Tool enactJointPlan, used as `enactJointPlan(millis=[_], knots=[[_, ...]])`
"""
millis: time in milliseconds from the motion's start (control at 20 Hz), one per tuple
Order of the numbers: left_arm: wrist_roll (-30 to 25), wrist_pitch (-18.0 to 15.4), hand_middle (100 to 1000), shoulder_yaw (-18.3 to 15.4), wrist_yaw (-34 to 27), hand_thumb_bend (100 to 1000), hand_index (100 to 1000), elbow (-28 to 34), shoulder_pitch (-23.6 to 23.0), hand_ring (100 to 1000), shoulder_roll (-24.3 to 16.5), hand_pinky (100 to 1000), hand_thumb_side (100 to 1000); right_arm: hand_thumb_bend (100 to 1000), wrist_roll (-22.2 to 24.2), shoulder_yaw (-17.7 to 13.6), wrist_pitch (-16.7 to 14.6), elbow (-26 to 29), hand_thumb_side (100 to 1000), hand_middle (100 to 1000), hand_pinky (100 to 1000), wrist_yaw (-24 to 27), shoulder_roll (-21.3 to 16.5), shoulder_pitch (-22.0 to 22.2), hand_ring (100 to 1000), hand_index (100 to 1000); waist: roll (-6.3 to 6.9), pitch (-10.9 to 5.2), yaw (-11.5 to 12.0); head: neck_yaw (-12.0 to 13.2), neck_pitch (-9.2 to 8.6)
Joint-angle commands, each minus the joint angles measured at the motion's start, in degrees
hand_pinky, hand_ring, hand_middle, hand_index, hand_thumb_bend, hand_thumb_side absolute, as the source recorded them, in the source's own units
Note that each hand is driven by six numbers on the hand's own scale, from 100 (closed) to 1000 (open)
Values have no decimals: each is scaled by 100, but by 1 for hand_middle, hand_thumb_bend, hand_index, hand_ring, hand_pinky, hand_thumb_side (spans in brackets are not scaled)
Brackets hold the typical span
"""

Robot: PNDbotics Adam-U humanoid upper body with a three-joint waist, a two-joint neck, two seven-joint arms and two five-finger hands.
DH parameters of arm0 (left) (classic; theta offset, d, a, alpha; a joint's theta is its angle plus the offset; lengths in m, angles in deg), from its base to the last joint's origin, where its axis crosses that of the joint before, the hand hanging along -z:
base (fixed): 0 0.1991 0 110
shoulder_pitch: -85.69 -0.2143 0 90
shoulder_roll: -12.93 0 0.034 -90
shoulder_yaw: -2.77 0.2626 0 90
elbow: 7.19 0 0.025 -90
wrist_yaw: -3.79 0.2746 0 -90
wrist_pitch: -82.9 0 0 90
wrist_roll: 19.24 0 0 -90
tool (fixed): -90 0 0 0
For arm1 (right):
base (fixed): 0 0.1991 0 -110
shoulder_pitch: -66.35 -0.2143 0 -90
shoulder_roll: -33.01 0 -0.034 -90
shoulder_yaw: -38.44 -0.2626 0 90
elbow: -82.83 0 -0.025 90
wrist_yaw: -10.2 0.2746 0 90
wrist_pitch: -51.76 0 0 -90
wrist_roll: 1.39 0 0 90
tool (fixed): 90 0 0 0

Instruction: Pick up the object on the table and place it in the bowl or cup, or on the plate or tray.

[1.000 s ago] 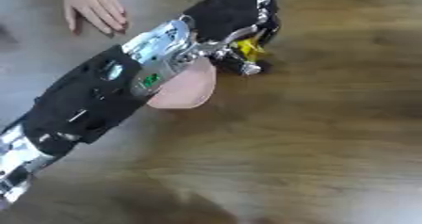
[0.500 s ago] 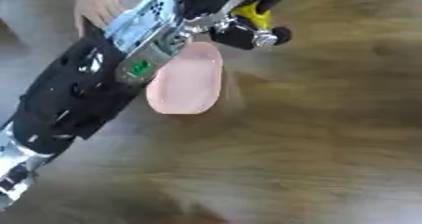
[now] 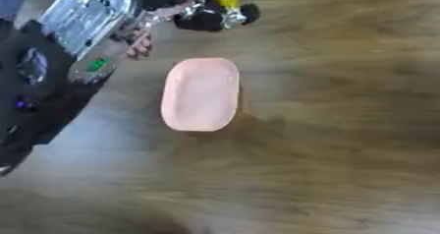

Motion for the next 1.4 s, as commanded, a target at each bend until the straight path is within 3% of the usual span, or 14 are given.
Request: enactJointPlan(millis=[50,300,600,700,750,800,850,950,1000,1050,1400], knots=[[-110,67,100,-231,91,597,158,144,-115,100,-489,100,100,100,-41,-74,-11,77,1000,665,382,16,-82,-11,521,704,-48,-150,37,-33,-87],[-128,206,100,-305,-47,596,157,108,-336,100,-562,100,100,100,-24,-71,-1,77,1000,664,378,0,-51,1,518,703,-102,-121,99,-9,-69],[-42,460,100,-356,-284,592,155,-62,-434,100,-194,100,100,100,7,-68,20,77,1000,660,372,-29,-3,22,513,702,-158,-93,126,-26,-18],[18,630,100,-308,-631,584,149,-179,-483,100,-35,100,100,100,26,-68,49,77,1000,657,368,-39,11,29,509,703,-164,-77,129,-39,9],[70,746,100,-242,-982,537,148,-242,-506,100,49,100,100,100,38,-67,67,77,1000,656,367,-43,20,28,508,704,-165,-66,126,-41,19],[124,835,100,-173,-1320,556,148,-280,-506,100,86,100,100,100,50,-66,83,77,1000,656,367,-44,26,25,509,704,-164,-59,123,-42,25],[162,895,100,-108,-1591,484,147,-299,-503,100,111,100,100,100,61,-65,99,77,1000,654,363,-44,33,21,505,706,-163,-49,116,-41,31],[211,981,100,10,-2022,451,146,-319,-502,100,151,100,100,100,86,-67,131,77,1000,653,361,-43,48,13,504,707,-161,-30,99,-39,38],[224,1008,100,47,-2173,506,146,-321,-505,100,160,100,100,100,95,-70,145,77,1000,653,361,-42,54,11,504,707,-160,-24,91,-42,43],[232,1027,100,72,-2285,433,145,-323,-515,100,168,100,100,100,102,-74,156,77,1000,651,359,-42,60,10,502,708,-160,-15,81,-43,47],[262,1081,100,195,-2659,397,144,-358,-634,100,214,100,100,100,138,-87,207,77,1000,650,357,-26,87,-1,500,711,-156,20,70,-43,97]])
